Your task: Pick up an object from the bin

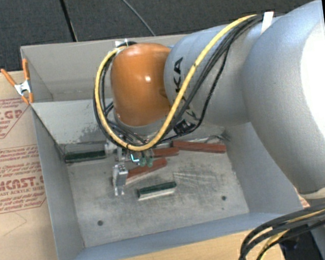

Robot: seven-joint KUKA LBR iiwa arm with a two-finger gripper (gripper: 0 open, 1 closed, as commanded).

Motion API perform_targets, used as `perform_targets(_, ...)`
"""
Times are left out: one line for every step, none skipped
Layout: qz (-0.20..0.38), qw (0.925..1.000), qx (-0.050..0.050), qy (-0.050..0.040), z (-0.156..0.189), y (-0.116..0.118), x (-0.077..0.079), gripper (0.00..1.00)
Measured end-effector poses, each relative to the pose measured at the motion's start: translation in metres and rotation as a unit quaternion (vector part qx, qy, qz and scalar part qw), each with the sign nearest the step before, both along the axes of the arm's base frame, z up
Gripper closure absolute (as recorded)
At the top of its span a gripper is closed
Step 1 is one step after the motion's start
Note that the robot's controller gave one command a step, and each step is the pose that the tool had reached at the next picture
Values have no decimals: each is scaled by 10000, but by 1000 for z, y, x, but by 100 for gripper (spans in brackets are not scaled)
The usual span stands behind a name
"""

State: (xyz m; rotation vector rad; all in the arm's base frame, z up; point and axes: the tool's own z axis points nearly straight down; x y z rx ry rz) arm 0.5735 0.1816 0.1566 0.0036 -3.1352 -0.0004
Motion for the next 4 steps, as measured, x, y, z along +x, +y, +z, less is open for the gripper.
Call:
perform_targets(-8,10000,7,-36,5,-1,2,0)
perform_targets(29,9999,25,-110,-80,-57,13,100)
perform_targets(28,9999,27,-110,-80,-57,13,100)
perform_targets(336,9994,6,-48,50,-51,21,100)
